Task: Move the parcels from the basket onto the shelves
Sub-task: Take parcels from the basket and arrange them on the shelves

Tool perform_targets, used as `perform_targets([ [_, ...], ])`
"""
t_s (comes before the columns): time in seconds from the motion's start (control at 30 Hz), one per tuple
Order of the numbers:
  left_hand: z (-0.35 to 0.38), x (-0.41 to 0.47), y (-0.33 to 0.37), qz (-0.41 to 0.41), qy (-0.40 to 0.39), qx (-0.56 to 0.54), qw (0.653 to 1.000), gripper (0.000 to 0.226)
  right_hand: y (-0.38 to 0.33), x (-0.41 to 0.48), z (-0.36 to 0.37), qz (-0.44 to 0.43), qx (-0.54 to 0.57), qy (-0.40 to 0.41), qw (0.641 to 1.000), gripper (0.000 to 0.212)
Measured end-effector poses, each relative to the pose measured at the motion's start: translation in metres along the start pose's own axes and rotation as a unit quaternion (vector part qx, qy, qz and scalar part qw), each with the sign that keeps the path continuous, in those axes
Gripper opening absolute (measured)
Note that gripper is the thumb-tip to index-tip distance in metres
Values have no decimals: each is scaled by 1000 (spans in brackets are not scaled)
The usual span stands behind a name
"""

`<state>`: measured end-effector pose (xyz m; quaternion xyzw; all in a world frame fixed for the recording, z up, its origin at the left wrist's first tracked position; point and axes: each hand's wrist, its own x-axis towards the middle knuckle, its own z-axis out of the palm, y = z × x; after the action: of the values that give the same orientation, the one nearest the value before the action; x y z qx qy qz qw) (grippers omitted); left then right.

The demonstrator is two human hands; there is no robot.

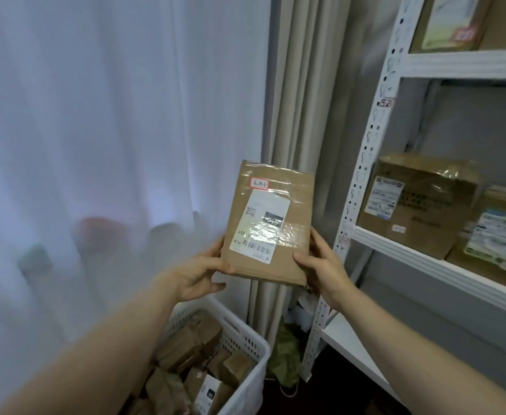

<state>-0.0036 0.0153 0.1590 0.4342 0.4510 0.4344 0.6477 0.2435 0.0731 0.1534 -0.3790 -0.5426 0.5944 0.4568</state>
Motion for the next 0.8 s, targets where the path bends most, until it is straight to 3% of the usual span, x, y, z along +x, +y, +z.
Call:
perform_targets([
  [0.27,22,6,21,23,25,24,999,95,-9,-13,-21,-3,11,2,1000,87],
  [0.37,19,7,47,39,55,95,993,91,-27,-16,-31,-39,-117,43,991,93],
  [0.4,19,7,59,38,56,135,989,89,-36,-15,-36,-61,-202,88,974,94],
  [0.47,22,6,84,44,53,199,978,89,-59,-16,-42,-108,-375,171,905,105],
  [0.53,34,3,110,65,58,275,957,92,-83,-18,-43,-184,-473,201,838,114],
  [0.6,50,1,132,71,87,445,889,100,-106,-15,-41,-216,-522,142,813,116],
  [0.7,81,4,146,54,62,709,701,110,-130,-8,-32,-160,-620,-27,767,127],
  [0.73,92,5,146,56,37,751,657,112,-135,-7,-29,-130,-641,-80,752,134],
  [0.8,110,8,142,61,-2,777,626,118,-137,-9,-23,-77,-658,-153,733,143],
])
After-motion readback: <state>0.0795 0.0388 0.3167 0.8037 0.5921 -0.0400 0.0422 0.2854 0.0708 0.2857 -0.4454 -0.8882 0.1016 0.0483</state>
